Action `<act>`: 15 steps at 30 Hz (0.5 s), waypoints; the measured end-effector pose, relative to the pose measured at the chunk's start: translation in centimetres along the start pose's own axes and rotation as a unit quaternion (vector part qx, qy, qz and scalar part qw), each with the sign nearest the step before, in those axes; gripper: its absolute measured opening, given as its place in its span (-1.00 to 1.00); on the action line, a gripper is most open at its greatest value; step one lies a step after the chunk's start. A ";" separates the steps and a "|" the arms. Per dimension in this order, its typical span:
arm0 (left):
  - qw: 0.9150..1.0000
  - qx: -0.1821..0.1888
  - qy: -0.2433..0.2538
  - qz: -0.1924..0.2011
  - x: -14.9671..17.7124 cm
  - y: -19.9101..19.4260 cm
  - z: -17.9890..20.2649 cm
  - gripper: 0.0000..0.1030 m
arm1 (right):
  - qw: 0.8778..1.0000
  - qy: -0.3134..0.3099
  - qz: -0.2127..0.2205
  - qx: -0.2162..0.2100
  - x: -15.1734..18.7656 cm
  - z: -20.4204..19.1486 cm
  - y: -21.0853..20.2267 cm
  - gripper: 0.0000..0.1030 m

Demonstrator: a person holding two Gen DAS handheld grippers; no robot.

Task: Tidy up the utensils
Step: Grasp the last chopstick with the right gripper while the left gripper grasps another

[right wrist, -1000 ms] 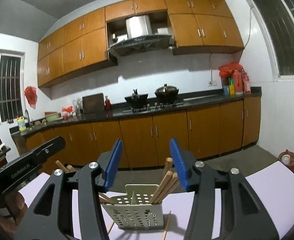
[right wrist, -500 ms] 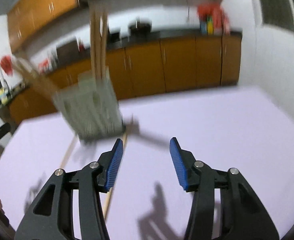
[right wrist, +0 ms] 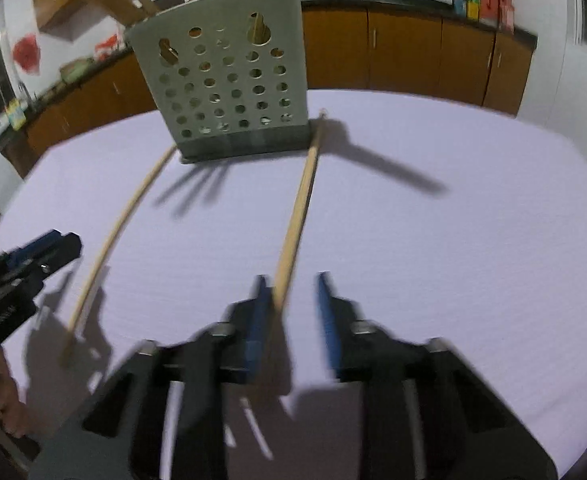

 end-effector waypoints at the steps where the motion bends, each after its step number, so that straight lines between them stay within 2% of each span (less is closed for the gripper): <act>1: 1.000 0.000 0.002 -0.005 0.1 0.2 0.1 -0.22 | 1.000 0.010 0.001 0.003 -0.2 0.7 -0.1 -0.85; 4: 1.000 -0.002 0.008 -0.029 0.5 1.3 0.4 -0.51 | 0.999 0.027 0.011 0.020 -0.9 2.7 -0.6 -0.85; 6: 0.999 -0.002 0.008 -0.032 0.3 1.5 0.3 -0.76 | 0.999 0.039 0.013 0.024 -1.4 3.8 -0.5 -0.85; 8: 0.999 -0.022 0.020 -0.035 0.0 1.6 0.1 -0.87 | 0.999 0.041 0.015 0.027 -1.5 4.5 -0.5 -0.85; 13: 0.998 -0.040 -0.003 -0.042 -0.1 1.8 -2.4 -0.89 | 0.999 0.032 0.024 0.033 -1.5 4.9 -0.6 -0.85; 15: 0.998 -0.041 -0.008 -0.043 0.2 1.7 -3.0 -0.80 | 0.999 0.031 0.024 0.035 -1.6 4.9 -0.5 -0.85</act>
Point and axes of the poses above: each gripper's, at about its wrist camera, not at the fingertips, and y roughly the way its jaws point, z to its right, x to its underside, the point moved 8 cm from there along y, roughly the way its jaws point, and after that the axes turned 15 degrees about y, right-handed, at the moved point
